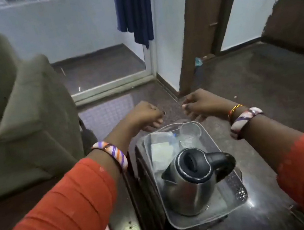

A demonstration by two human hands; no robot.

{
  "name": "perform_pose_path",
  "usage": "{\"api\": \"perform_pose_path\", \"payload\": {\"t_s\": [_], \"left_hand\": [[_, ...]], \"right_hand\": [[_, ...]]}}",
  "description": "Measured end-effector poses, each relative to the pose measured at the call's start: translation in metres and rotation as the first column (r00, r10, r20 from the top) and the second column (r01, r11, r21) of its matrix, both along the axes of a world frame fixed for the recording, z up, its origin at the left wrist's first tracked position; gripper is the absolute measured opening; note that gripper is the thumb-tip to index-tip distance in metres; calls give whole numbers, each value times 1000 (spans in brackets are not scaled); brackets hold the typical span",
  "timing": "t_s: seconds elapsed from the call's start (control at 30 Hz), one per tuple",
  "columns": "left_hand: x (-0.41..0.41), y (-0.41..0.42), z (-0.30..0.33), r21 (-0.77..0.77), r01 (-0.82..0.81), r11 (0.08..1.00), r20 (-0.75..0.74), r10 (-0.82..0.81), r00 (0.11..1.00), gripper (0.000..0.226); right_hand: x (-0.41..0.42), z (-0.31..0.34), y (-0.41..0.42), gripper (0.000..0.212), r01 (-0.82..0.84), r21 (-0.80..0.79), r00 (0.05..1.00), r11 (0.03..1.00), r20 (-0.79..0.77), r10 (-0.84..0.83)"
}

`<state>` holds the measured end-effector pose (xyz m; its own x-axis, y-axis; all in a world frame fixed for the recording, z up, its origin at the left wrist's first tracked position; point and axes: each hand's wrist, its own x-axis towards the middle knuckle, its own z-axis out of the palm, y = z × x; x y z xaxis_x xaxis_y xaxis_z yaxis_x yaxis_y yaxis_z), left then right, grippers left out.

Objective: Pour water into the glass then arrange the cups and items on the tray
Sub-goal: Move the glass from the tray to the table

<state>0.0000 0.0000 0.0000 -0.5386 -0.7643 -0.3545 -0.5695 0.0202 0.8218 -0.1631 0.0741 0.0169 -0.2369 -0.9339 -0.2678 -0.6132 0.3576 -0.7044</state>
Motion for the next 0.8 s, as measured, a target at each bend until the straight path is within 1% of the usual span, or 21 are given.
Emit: {"api": "perform_pose_path", "payload": {"t_s": [0.1, 0.17, 0.23, 0.27, 0.3, 0.33, 0.37, 0.4, 0.47, 0.53, 0.6, 0.7, 0.8], "left_hand": [[-29, -8, -42, 185, -50, 981, 24, 47, 999, 22], [-46, -14, -75, 330, -80, 940, 16, 79, 997, 18], [-62, -21, -103, 448, -116, 886, 6, 126, 992, 16], [-69, -24, -115, 487, -127, 864, -2, 146, 989, 14], [-77, -26, -125, 524, -132, 841, -19, 166, 986, 20], [-85, -29, -135, 553, -143, 821, -22, 186, 982, 34], [-92, -32, -144, 578, -152, 801, -25, 204, 979, 45], [-99, -34, -149, 591, -159, 791, -26, 215, 976, 50], [-110, -38, -155, 611, -170, 773, -39, 244, 969, 47], [-118, -41, -159, 620, -181, 763, -38, 260, 965, 43], [-121, -42, -160, 602, -184, 777, -51, 268, 962, 44], [-119, -39, -145, 580, -173, 796, -67, 259, 964, 30], [-107, -40, -114, 462, -212, 861, -49, 263, 964, 17]], "right_hand": [[-33, -40, -9, 24, 52, 94, 999, 994, -19, -51], [-50, -76, -14, 20, 93, 173, 995, 981, -38, -88], [-63, -108, -20, 11, 163, 219, 987, 962, -30, -160], [-67, -122, -23, 14, 198, 234, 980, 952, -13, -200], [-72, -138, -26, 22, 222, 245, 973, 944, 9, -231], [-76, -151, -29, 29, 243, 262, 965, 934, 34, -260], [-80, -162, -33, 30, 264, 264, 955, 928, 62, -290], [-82, -170, -36, 27, 286, 268, 941, 920, 101, -323], [-87, -183, -41, 19, 316, 267, 912, 911, 179, -369], [-92, -188, -45, 24, 324, 276, 898, 905, 210, -386], [-94, -185, -45, 28, 293, 297, 917, 909, 182, -355], [-94, -166, -44, 32, 261, 287, 947, 922, 112, -303], [-88, -127, -44, 28, 241, 253, 960, 937, 81, -269]]}}
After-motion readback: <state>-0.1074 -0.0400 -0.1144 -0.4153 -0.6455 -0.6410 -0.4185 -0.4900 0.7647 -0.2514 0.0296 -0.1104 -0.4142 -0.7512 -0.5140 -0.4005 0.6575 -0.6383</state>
